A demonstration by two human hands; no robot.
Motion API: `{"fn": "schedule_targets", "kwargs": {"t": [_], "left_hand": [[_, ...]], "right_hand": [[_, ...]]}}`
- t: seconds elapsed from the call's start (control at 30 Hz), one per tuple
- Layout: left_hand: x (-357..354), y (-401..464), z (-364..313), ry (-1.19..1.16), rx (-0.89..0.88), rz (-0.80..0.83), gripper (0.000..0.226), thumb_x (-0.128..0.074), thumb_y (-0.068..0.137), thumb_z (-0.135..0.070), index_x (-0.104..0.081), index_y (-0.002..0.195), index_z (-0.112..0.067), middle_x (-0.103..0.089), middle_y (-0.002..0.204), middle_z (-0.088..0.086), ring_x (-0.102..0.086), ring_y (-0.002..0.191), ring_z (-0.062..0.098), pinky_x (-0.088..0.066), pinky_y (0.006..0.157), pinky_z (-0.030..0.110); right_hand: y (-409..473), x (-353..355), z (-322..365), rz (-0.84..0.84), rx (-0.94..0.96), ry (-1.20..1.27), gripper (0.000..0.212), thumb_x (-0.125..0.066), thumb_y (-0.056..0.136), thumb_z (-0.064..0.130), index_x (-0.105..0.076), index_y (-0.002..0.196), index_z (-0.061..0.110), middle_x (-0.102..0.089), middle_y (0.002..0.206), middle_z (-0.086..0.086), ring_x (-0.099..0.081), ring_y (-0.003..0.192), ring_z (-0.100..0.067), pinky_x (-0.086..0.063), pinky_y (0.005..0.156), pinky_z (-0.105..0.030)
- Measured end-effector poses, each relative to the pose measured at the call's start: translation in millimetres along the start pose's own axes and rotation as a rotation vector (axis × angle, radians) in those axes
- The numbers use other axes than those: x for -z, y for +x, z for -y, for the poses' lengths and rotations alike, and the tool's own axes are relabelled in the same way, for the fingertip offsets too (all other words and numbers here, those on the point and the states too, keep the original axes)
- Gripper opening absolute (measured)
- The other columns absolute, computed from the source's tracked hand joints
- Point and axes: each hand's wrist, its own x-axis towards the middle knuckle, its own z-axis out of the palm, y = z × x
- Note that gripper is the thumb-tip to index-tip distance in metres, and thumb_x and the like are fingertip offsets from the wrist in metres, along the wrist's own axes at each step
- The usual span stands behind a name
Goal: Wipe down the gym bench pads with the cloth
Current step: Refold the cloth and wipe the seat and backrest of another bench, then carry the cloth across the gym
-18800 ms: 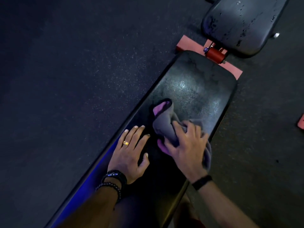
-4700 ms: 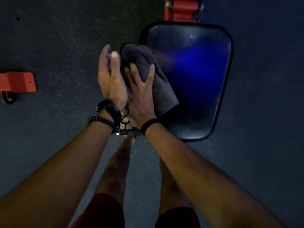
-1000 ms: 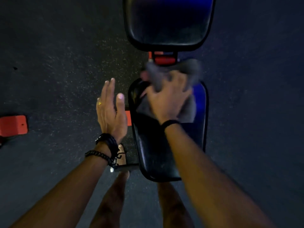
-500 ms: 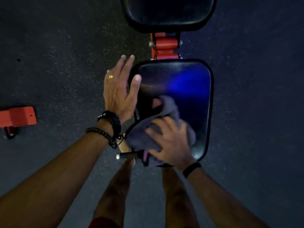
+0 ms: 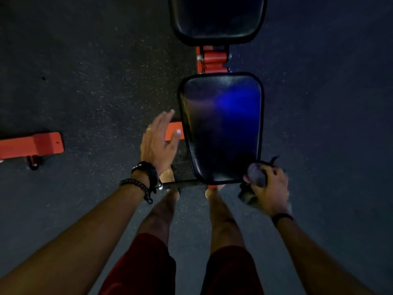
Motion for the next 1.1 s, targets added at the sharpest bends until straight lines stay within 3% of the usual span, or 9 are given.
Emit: {"fn": "schedule_targets", "kwargs": {"t": [0.07, 0.13, 0.27, 0.47, 0.6, 0.7, 1.1], "left_hand": [[14, -26, -14, 0.032, 0.024, 0.165, 0.052, -0.049, 0.098, -0.036, -0.043, 0.146, -0.019, -0.041, 0.152, 0.006, -0.038, 0.139, 0.024, -0.033, 0.112, 0.039], [31, -48, -31, 0.054, 0.046, 0.305, 0.048, -0.054, 0.098, -0.032, -0.047, 0.144, -0.021, -0.046, 0.147, 0.004, -0.047, 0.132, 0.025, -0.041, 0.107, 0.038], [82, -88, -61, -0.022, 0.119, 0.321, 0.043, -0.06, 0.094, -0.031, -0.055, 0.136, -0.022, -0.062, 0.129, 0.003, -0.061, 0.115, 0.024, -0.049, 0.097, 0.037], [180, -115, -96, -0.002, 0.061, 0.182, 0.048, -0.06, 0.087, -0.043, -0.062, 0.129, -0.02, -0.069, 0.118, 0.003, -0.065, 0.108, 0.021, -0.052, 0.093, 0.036], [246, -122, -122, 0.055, -0.027, 0.015, 0.037, -0.059, 0.095, -0.037, -0.061, 0.128, -0.021, -0.067, 0.116, 0.001, -0.063, 0.106, 0.022, -0.051, 0.091, 0.037], [278, -135, -143, 0.119, -0.063, -0.102, 0.038, -0.058, 0.094, -0.039, -0.06, 0.128, -0.023, -0.067, 0.116, 0.0, -0.062, 0.107, 0.021, -0.051, 0.09, 0.036], [407, -218, -291, 0.212, -0.328, -0.472, 0.038, -0.063, 0.091, -0.042, -0.064, 0.122, -0.021, -0.069, 0.117, 0.001, -0.063, 0.107, 0.022, -0.051, 0.093, 0.04]], "right_hand": [[-24, 7, 27, 0.014, -0.367, 0.382, 0.053, -0.076, 0.08, 0.03, -0.058, 0.127, 0.015, -0.059, 0.125, -0.017, -0.056, 0.115, -0.037, -0.051, 0.091, -0.047], [-46, 28, 70, 0.005, -0.452, 0.627, 0.045, -0.076, 0.08, 0.031, -0.061, 0.121, 0.018, -0.065, 0.117, -0.011, -0.061, 0.109, -0.032, -0.052, 0.091, -0.042], [-90, 83, 148, 0.037, -0.155, 0.637, 0.032, -0.075, 0.08, 0.03, -0.065, 0.109, 0.022, -0.065, 0.101, 0.001, -0.062, 0.098, -0.021, -0.051, 0.085, -0.034], [-124, 159, 218, -0.046, 0.287, 0.211, 0.052, -0.07, 0.069, 0.046, -0.061, 0.118, 0.029, -0.062, 0.111, -0.007, -0.059, 0.105, -0.033, -0.053, 0.076, -0.042], [-140, 211, 250, -0.155, 0.508, 0.031, 0.053, -0.068, 0.075, 0.045, -0.058, 0.124, 0.028, -0.058, 0.118, -0.006, -0.052, 0.114, -0.031, -0.051, 0.083, -0.044], [-152, 258, 274, -0.229, 0.639, -0.078, 0.056, -0.069, 0.081, 0.043, -0.053, 0.131, 0.027, -0.051, 0.125, -0.005, -0.046, 0.119, -0.029, -0.047, 0.087, -0.043], [-267, 460, 360, -0.639, 1.047, -0.154, 0.055, -0.071, 0.078, 0.047, -0.055, 0.128, 0.028, -0.053, 0.118, -0.007, -0.046, 0.117, -0.031, -0.046, 0.088, -0.045]]}}
